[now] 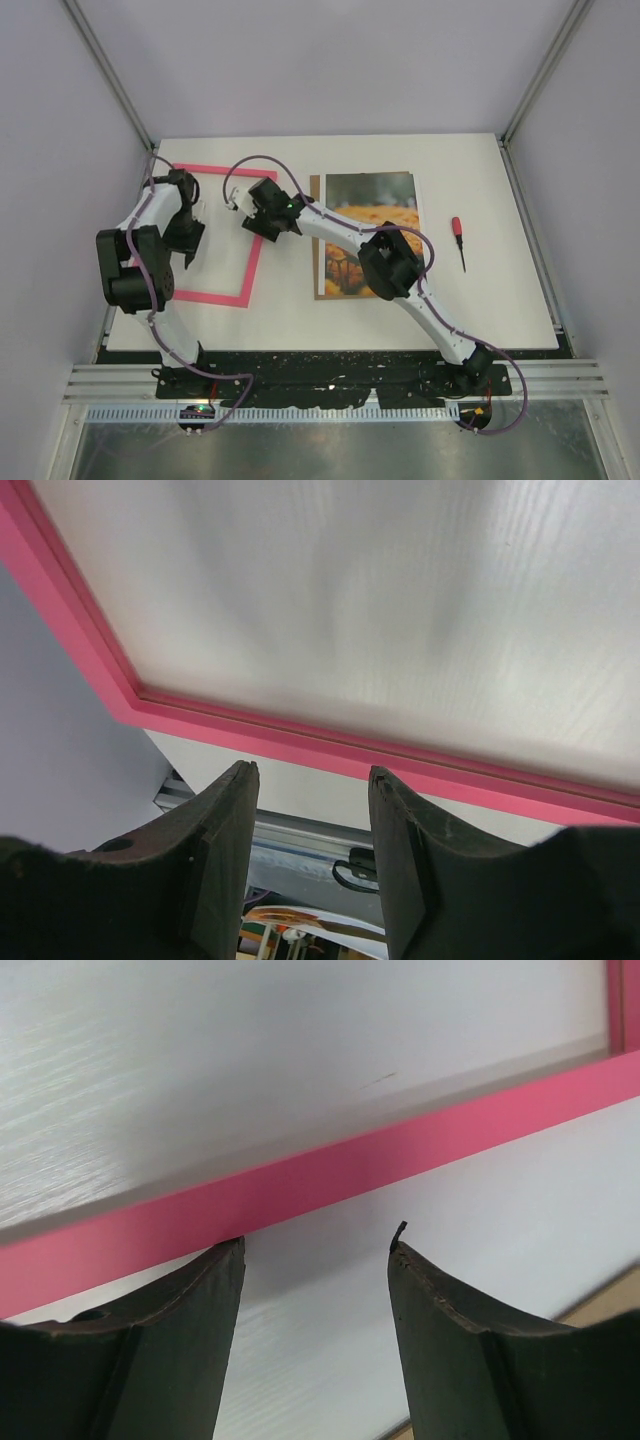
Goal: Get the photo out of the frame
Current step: Adjust the photo frame item at the center of the board.
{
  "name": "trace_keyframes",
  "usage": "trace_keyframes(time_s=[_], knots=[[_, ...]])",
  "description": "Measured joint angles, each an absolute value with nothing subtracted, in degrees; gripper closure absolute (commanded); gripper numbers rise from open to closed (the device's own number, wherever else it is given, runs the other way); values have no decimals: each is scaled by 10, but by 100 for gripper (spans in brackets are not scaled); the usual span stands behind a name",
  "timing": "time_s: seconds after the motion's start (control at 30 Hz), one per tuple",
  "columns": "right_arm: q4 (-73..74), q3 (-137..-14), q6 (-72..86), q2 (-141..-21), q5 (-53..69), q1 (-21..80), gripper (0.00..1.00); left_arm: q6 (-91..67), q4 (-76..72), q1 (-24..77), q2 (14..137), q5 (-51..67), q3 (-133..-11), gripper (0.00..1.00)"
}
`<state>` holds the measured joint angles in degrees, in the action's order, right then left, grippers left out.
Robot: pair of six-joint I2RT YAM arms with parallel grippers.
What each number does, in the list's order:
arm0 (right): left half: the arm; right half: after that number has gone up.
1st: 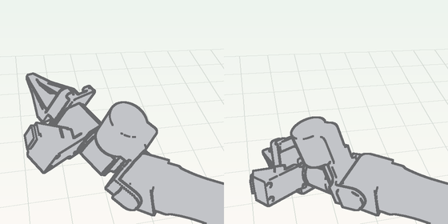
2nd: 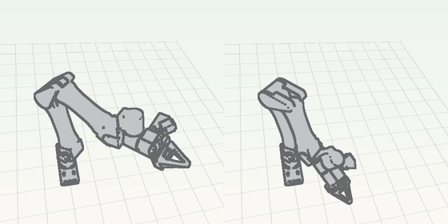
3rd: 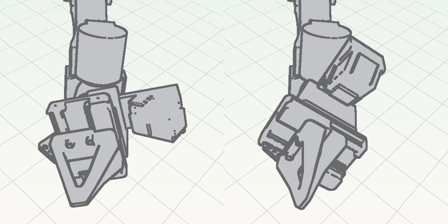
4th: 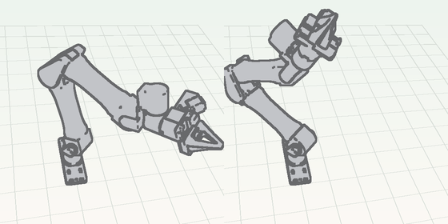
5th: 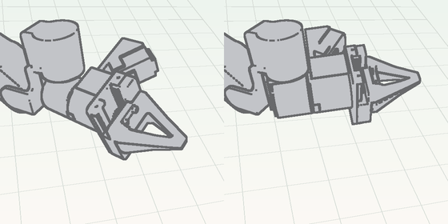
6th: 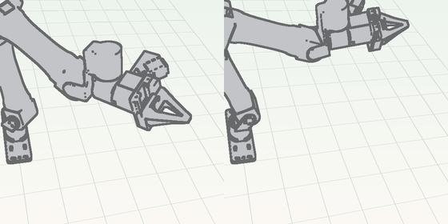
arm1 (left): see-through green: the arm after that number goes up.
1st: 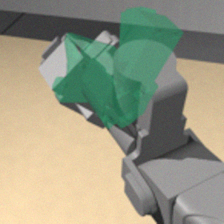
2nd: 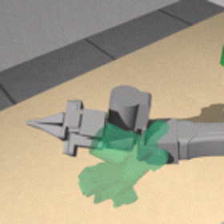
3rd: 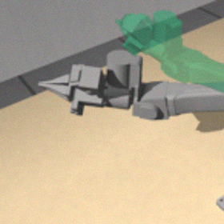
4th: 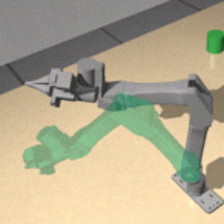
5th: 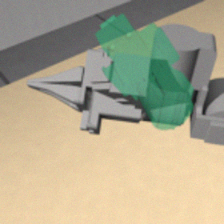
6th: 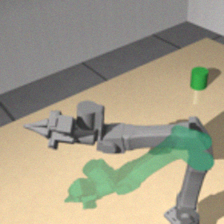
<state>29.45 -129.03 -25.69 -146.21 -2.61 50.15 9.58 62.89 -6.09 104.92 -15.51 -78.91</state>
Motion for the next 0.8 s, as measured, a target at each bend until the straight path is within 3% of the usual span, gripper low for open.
trace_keyframes(time_s=[0.27,0.6,0.8], knots=[[229,-1287,-309,-1475,-102,502,34,91,624,-10,1034,-132,-738,49],[146,-1270,-374,-1482,-152,498,14,79,615,50,1035,-112,-722,50],[96,-1270,-408,-1494,-170,496,11,79,615,51,1040,-72,-722,50]])
